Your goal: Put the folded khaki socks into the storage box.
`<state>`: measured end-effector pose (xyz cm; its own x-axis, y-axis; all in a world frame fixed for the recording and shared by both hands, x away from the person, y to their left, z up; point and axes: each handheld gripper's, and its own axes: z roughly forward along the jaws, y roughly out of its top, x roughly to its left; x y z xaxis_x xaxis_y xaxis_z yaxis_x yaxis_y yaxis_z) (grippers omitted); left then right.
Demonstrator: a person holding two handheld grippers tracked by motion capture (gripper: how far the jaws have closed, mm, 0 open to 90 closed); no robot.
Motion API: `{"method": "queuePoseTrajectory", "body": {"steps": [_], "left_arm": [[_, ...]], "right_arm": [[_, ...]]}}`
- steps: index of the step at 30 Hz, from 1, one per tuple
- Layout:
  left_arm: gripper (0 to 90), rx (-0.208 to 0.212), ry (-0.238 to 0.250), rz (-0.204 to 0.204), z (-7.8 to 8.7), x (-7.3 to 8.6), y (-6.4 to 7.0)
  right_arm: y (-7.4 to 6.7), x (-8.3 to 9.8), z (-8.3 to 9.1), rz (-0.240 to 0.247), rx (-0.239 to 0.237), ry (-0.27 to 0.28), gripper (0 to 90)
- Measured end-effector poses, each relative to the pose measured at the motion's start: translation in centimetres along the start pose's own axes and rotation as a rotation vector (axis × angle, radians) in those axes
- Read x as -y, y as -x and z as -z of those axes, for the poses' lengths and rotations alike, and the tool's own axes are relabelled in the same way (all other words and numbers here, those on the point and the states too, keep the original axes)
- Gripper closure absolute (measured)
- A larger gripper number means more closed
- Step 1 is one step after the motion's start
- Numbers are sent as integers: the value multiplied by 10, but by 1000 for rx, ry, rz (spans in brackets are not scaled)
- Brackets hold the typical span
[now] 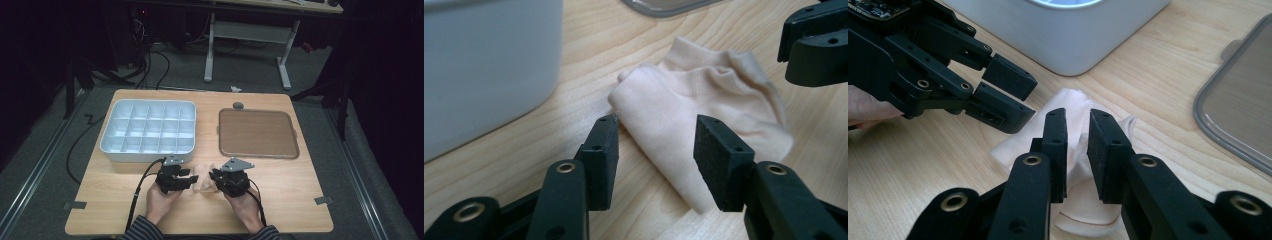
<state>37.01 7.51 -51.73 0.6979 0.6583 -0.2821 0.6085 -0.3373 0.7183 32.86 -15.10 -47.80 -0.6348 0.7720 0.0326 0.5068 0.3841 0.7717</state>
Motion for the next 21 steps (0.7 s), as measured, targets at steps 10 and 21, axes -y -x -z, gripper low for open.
{"method": "queuePoseTrajectory", "body": {"steps": [10,21], "left_arm": [[511,-9,-10,11,-4,6,-3],[495,-14,-14,2,-7,7,-1]], "right_arm": [[8,11,-15,-20,28,-74,767],[12,18,-26,-34,46,-123,789]]}}
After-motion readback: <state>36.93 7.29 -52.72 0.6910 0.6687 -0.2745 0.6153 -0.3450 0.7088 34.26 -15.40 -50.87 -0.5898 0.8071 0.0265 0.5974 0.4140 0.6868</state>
